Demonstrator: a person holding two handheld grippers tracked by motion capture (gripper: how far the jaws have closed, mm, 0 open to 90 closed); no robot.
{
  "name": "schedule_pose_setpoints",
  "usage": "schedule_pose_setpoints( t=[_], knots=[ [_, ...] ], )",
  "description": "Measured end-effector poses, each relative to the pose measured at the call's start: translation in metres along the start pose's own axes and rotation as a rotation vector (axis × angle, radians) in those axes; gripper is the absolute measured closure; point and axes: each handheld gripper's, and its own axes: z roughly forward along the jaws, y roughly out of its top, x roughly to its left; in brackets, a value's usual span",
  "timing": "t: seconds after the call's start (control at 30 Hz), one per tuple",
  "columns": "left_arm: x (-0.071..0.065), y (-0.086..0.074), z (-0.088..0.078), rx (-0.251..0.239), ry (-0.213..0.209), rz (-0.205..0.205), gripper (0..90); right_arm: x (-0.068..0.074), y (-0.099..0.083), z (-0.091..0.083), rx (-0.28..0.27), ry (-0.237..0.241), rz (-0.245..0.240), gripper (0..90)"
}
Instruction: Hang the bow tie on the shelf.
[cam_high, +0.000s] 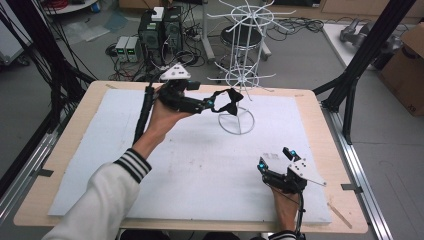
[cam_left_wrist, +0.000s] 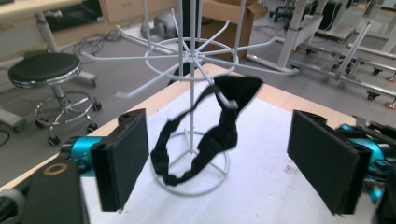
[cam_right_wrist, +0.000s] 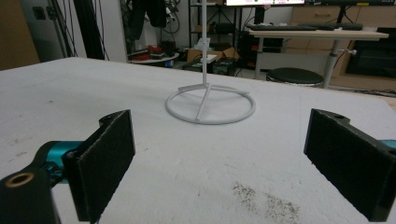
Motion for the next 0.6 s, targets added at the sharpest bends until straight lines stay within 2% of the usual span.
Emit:
schedule_pose_setpoints(
  t=[0.07,0.13,0.27,0.4,0.47,0.53,0.6],
  knots=[
    [0.001,-0.009,-0.016,0.002,-0.003,0.019,18.6,0.001,0.000,0.000,0.004,0.002,-0.002,7.7],
    [0.003,-0.019,-0.032,-0.016,-0.031,0.009,18.5,0.001,0.000,0.000,0.005,0.001,-0.004,7.7],
    [0.008,-0.042,-0.065,-0.040,-0.024,0.011,18.5,0.000,0.000,0.000,0.003,0.003,-0.005,7.7],
    [0.007,-0.077,-0.097,-0.087,0.011,0.042,18.7,0.001,0.000,-0.001,0.000,0.002,0.000,7.7],
    [0.007,-0.094,-0.107,-0.083,0.024,0.052,18.9,0.001,0.000,-0.001,0.001,0.004,0.002,7.7],
    [0.006,-0.115,-0.118,-0.084,0.063,0.072,18.8,0.001,0.000,-0.001,-0.001,0.005,0.002,7.7],
    [0.007,-0.139,-0.131,-0.112,0.091,0.048,19.0,0.001,0.000,-0.001,-0.004,0.002,0.002,7.7]
  ],
)
